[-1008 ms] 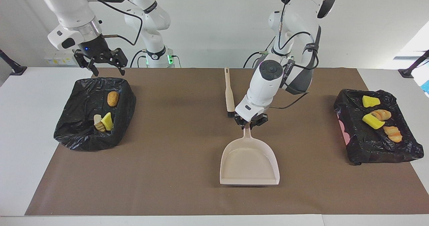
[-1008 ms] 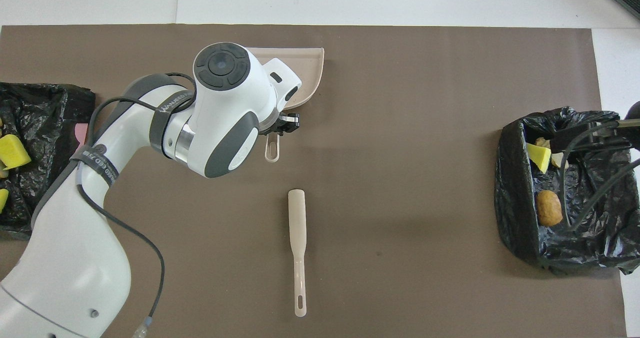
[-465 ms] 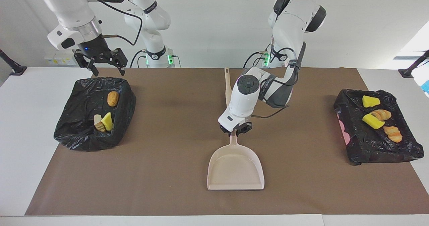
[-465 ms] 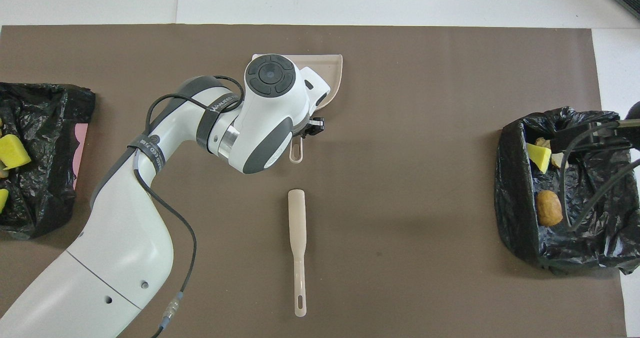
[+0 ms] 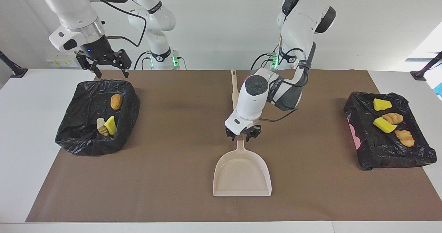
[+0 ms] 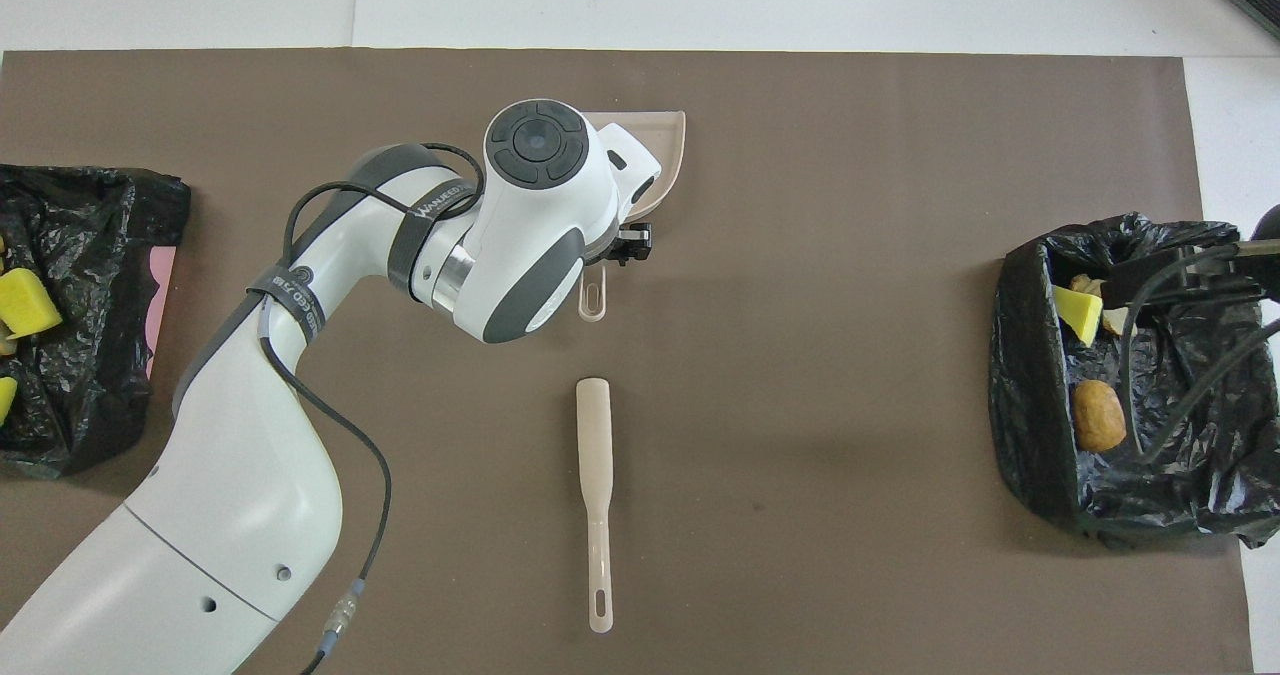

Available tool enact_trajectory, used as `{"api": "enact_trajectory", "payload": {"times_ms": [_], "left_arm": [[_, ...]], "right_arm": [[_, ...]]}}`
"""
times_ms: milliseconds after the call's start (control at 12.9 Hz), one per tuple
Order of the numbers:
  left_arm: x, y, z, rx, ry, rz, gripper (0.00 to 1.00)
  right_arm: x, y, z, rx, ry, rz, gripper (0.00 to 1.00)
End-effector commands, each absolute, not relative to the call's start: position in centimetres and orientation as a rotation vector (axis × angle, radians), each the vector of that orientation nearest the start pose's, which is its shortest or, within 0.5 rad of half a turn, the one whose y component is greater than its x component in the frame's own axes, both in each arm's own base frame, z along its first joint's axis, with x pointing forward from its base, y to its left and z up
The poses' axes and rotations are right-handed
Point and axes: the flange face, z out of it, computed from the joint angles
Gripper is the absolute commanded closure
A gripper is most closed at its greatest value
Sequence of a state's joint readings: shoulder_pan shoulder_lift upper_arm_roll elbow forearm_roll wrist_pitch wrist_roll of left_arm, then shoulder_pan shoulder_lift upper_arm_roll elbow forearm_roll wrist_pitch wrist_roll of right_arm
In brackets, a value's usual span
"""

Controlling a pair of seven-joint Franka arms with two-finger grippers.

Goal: Sweep and dump trash in bin

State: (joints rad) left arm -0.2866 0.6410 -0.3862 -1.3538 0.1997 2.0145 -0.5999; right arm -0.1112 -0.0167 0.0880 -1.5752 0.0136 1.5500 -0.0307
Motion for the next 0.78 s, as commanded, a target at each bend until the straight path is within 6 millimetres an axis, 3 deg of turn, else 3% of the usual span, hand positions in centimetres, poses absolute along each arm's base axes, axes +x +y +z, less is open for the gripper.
{"api": "enact_trajectory", "payload": {"times_ms": [0,388,698], "left_arm": [[59.4,-38.3,40.7,-3.165,0.137,-0.11,0.0],[56.9,-28.1,47.6,-3.037,0.232,-0.188,0.0],[55.2,-20.2,54.3,-3.08,0.265,-0.143,0.0]], "right_arm": [[54.0,-1.3,63.0,-3.115,-0.015,0.027,0.0],[54.0,-1.3,63.2,-3.117,-0.013,0.018,0.0],[54.1,-1.2,63.1,-3.117,-0.018,0.02,0.0]]}}
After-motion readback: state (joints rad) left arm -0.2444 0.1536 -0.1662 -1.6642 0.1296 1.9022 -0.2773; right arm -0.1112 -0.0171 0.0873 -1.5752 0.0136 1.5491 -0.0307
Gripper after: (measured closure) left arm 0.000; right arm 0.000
